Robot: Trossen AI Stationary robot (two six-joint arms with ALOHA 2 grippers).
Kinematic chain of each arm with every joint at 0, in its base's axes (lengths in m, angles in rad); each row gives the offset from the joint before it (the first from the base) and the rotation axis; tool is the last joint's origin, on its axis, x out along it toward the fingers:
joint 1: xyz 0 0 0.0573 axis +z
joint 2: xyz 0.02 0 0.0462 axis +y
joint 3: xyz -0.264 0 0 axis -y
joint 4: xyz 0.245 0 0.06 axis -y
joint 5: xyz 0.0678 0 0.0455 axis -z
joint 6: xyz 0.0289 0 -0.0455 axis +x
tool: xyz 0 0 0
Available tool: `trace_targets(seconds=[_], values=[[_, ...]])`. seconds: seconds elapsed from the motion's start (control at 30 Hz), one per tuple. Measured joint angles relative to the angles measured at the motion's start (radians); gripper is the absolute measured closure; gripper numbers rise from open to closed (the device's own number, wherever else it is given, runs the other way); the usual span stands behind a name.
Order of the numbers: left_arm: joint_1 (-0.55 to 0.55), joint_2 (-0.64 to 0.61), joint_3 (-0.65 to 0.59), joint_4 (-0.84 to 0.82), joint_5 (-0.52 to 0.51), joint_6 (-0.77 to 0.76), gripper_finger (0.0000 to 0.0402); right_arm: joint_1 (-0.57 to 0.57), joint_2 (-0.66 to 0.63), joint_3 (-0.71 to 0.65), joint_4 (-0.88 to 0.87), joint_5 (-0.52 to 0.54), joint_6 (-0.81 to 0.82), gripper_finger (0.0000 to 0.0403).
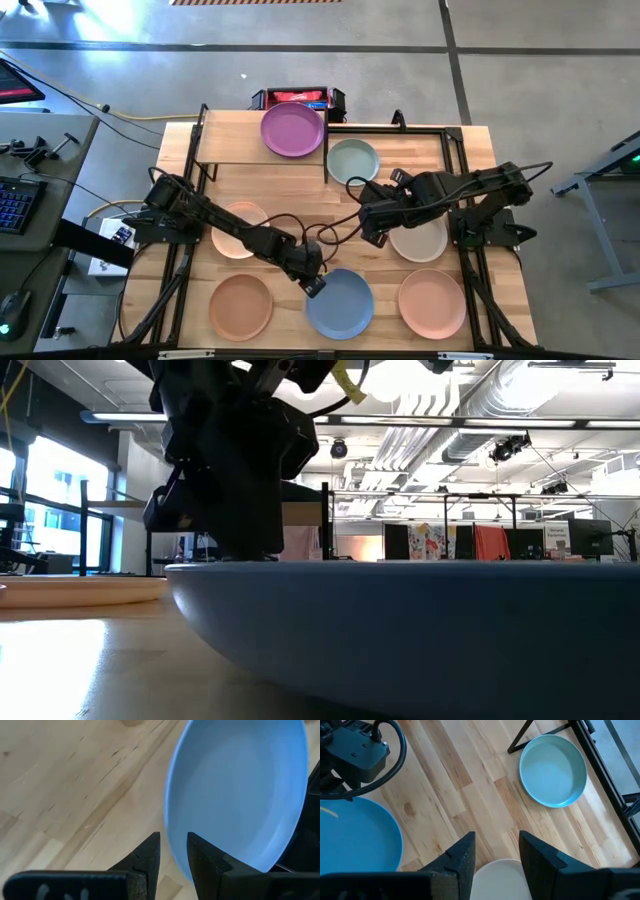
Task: Place and stack plates onto a shelf
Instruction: Stack the blue plate on top of the violet plate on the shelf
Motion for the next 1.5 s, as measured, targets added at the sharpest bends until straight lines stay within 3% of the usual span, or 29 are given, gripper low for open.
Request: trace_targets(seconds=[0.87, 0.97, 1.17, 1.5], values=[[-0.007, 0.095, 0.0, 0.094, 0.015, -0.062, 0.0317, 0.0, 0.0, 0.0, 0.002, -0.001, 0.0, 0.0274], [-0.007, 0.095, 0.0, 0.091, 0.007, -0.061, 0.033, 0.0, 0.0, 0.0, 0.002, -0.001, 0.0, 0.0274], [-0.007, 0.094, 0.0, 0.116, 0.012, -0.048, 0.0392, 0.0, 0.0, 0.0, 0.002, -0.001, 0.0, 0.0274], [0.015, -0.003, 0.0, 0.009, 0.049, 0.033, 0.0398, 0.0, 0.0, 0.0, 0.003, -0.001, 0.0, 0.0274]])
